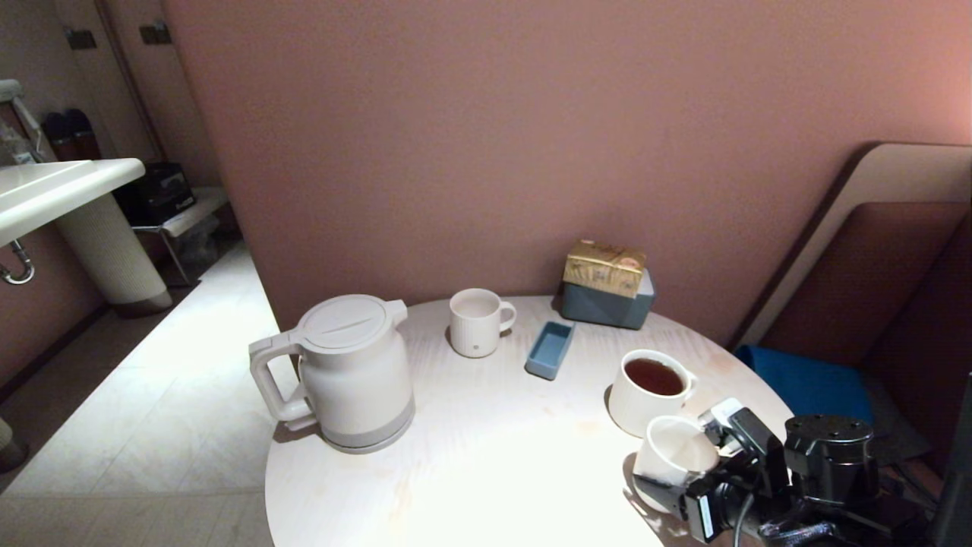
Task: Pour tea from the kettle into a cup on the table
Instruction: Put the cup down on the table
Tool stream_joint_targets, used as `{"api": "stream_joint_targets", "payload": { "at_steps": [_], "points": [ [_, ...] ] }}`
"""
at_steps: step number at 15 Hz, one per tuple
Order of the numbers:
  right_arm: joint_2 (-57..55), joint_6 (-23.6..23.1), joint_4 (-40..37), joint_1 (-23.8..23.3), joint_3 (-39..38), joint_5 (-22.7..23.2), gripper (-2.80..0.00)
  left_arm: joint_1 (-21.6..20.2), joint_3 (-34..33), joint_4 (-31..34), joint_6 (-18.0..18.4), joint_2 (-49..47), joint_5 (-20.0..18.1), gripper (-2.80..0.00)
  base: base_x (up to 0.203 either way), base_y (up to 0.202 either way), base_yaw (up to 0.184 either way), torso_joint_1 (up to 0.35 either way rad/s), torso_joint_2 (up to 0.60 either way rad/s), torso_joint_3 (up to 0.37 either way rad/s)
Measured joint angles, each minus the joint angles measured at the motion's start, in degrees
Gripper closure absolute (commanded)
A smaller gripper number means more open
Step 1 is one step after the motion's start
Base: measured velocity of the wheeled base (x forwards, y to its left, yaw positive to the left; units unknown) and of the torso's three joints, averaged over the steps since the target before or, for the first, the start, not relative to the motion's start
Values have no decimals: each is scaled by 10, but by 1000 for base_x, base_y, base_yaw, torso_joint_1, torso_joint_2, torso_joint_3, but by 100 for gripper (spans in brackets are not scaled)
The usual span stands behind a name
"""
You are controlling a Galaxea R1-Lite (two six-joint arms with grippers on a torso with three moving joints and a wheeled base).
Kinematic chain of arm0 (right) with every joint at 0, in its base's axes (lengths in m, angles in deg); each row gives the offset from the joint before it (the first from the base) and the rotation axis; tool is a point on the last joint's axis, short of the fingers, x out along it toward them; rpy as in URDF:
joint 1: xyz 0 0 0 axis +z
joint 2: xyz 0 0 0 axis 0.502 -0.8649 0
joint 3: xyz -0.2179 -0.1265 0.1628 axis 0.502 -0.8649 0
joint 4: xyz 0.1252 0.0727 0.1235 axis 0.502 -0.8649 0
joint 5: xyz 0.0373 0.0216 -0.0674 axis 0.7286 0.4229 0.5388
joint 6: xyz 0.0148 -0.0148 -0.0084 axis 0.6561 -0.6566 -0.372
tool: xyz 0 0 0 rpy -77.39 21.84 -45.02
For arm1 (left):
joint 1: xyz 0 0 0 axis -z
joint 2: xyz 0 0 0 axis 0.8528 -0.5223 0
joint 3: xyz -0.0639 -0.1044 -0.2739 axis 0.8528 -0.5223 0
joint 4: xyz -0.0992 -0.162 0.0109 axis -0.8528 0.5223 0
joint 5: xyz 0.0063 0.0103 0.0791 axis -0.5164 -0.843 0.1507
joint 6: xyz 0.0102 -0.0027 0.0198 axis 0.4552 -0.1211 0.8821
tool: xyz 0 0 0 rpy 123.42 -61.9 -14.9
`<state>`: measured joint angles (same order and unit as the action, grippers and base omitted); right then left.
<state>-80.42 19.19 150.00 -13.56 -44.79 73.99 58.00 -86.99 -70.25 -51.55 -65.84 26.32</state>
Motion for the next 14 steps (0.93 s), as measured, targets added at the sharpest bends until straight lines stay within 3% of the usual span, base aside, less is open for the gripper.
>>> {"api": "stream_joint_targets", "payload": {
  "at_steps": [14],
  "points": [
    [-4,2,3,0,0,1,0,0,0,0,0,0,0,0,0,0,0,0,0,0]
  ]
}}
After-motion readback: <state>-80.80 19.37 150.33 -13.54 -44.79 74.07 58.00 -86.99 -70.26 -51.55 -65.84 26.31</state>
